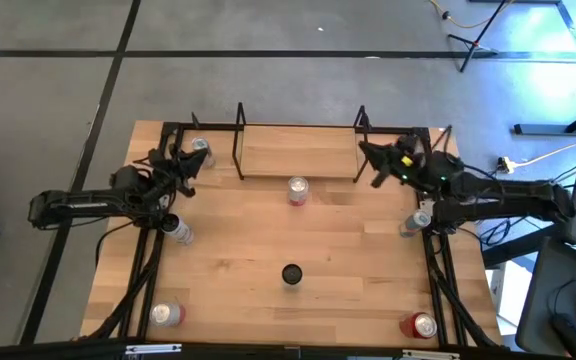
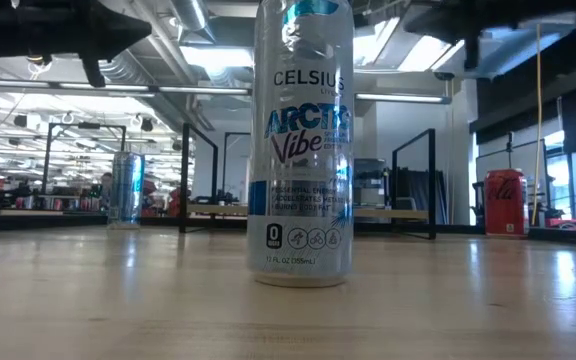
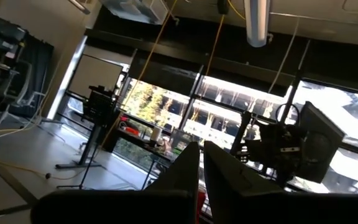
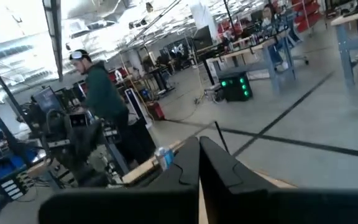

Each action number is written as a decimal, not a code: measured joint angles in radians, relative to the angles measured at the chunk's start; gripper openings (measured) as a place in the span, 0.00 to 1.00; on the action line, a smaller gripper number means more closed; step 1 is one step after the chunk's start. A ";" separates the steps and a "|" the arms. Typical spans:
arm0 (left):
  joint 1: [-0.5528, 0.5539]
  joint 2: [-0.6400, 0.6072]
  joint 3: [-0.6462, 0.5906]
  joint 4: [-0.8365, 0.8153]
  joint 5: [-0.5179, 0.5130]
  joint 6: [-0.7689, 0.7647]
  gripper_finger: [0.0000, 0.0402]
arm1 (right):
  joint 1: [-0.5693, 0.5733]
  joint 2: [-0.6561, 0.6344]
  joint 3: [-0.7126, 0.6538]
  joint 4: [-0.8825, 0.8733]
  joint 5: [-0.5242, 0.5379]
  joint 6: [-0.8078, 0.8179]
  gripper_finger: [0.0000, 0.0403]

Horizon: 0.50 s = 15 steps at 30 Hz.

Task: Place canned beverage on shelf
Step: Put the top pink soda can on the shelf

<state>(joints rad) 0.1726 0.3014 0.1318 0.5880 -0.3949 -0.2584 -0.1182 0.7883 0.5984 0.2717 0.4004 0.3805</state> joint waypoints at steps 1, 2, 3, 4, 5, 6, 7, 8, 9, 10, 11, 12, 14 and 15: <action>0.000 0.000 0.000 0.001 -0.010 0.000 0.04 | 0.000 0.040 0.029 -0.013 0.000 -0.006 0.00; 0.000 0.000 0.000 0.001 -0.014 0.000 0.04 | 0.000 0.080 0.058 -0.036 0.000 -0.022 0.00; 0.000 0.001 0.000 0.000 -0.013 0.000 0.04 | 0.000 0.120 0.086 -0.068 -0.001 -0.044 0.01; 0.000 0.001 0.000 0.000 -0.013 -0.001 0.04 | 0.000 0.164 0.117 -0.100 -0.010 -0.061 0.03; 0.000 0.001 0.000 0.000 -0.012 -0.001 0.04 | 0.000 0.204 0.153 -0.134 -0.031 -0.073 0.05; 0.000 0.001 0.000 -0.001 -0.010 -0.001 0.04 | 0.000 0.239 0.187 -0.171 -0.056 -0.074 0.08; 0.000 0.001 0.000 -0.002 -0.012 -0.001 0.04 | 0.000 0.278 0.223 -0.213 -0.070 -0.073 0.12; 0.000 0.001 0.000 -0.003 -0.016 -0.001 0.04 | 0.000 0.315 0.260 -0.252 -0.080 -0.073 0.16; 0.000 0.001 0.000 -0.003 -0.018 -0.001 0.04 | 0.000 0.351 0.297 -0.291 -0.090 -0.073 0.21; 0.000 0.001 0.000 -0.003 -0.022 -0.001 0.04 | 0.000 0.384 0.329 -0.331 -0.109 -0.073 0.26; 0.000 0.001 0.000 -0.003 -0.023 -0.001 0.04 | 0.000 0.420 0.366 -0.375 -0.128 -0.074 0.31; 0.000 0.001 0.000 -0.003 -0.023 -0.001 0.04 | -0.002 0.453 0.406 -0.409 -0.148 -0.075 0.37; 0.000 0.001 0.000 -0.003 -0.022 -0.001 0.04 | -0.015 0.509 0.481 -0.488 -0.168 -0.075 0.48; 0.000 0.001 0.000 -0.004 -0.023 -0.002 0.04 | -0.020 0.538 0.520 -0.532 -0.167 -0.074 0.53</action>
<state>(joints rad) 0.1726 0.3019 0.1320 0.5845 -0.4175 -0.2600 -0.1383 1.3259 1.1180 -0.2598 0.2336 0.3061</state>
